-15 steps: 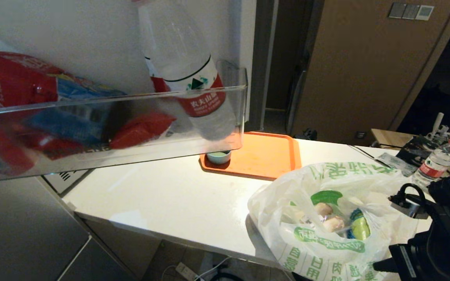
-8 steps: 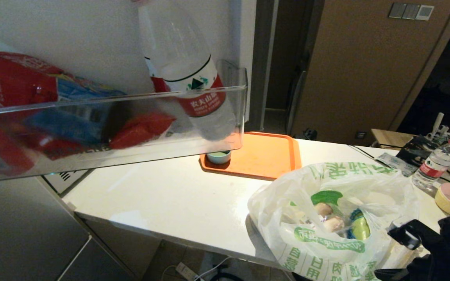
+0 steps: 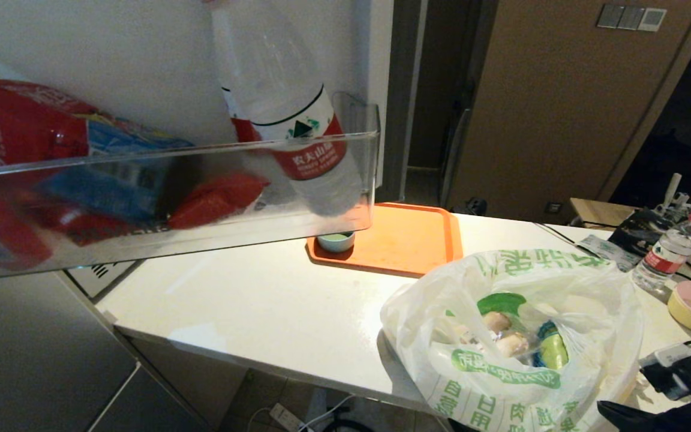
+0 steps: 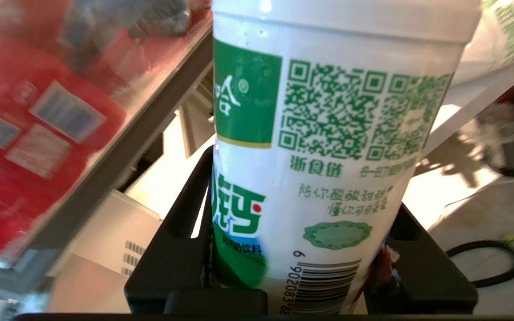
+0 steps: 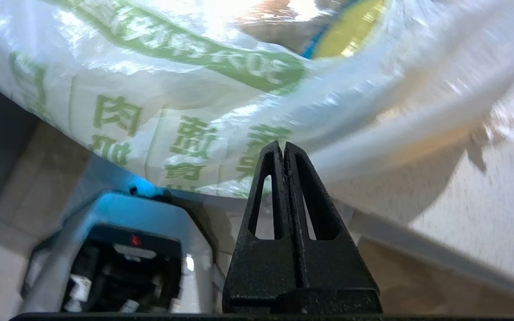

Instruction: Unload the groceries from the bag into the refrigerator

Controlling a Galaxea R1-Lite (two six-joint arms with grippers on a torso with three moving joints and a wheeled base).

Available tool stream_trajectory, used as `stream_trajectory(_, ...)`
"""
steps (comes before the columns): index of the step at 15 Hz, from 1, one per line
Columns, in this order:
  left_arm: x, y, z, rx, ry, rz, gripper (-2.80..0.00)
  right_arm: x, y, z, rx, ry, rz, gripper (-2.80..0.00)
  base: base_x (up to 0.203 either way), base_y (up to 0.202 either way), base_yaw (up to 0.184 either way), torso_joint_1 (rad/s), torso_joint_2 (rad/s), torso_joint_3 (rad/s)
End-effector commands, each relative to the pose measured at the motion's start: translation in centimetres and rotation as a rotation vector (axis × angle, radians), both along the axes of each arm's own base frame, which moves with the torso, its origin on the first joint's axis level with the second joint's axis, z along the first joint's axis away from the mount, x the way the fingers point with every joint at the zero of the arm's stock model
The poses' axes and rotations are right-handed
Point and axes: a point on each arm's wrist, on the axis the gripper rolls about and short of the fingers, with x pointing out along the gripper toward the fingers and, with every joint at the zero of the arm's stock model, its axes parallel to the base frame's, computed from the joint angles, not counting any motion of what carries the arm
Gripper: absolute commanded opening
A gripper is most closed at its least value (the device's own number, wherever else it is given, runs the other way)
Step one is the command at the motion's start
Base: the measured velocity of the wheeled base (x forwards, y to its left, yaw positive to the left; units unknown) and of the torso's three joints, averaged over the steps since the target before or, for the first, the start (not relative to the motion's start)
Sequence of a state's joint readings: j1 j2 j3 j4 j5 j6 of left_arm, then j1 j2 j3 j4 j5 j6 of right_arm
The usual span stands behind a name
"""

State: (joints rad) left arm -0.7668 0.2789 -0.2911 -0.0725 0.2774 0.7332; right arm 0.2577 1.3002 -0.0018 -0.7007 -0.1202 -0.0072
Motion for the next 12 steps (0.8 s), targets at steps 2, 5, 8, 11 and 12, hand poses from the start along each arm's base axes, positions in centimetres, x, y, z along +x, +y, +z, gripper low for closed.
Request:
stream_trajectory(2, 0.2, -0.2, -0.2, -0.009, 0.041, -0.006, -2.80, -1.1, -0.4, 0.8, 0.017, -0.053, -0.018, -2.80, 0.000, 0.000, 0.000, 0.000, 0.00, 0.000)
stream_trajectory(5, -0.1, 0.0, -1.2, -0.004, 0.099, -0.012, -2.80, -3.4, -1.2, 1.1, 0.000, -0.070, -0.071, -2.80, 0.000, 0.000, 0.000, 0.000, 0.00, 0.000)
stream_trajectory(8, 0.0, 0.0, -1.6, -0.018, 0.142, -0.011, -2.80, -7.4, -2.2, 1.3, 0.006, -0.138, -0.085, -2.80, 0.000, 0.000, 0.000, 0.000, 0.00, 0.000)
stream_trajectory(11, 0.2, -0.2, -2.5, -0.028, 0.193, -0.010, -2.80, -10.7, -3.0, 0.8, -0.019, -0.115, -0.049, -2.80, 0.000, 0.000, 0.000, 0.000, 0.00, 0.000)
stream_trajectory(12, 0.2, -0.2, -2.4, -0.029, 0.193, -0.008, -2.80, -11.2, -3.0, 0.8, -0.033, -0.135, 0.023, -2.80, 0.000, 0.000, 0.000, 0.000, 0.00, 0.000)
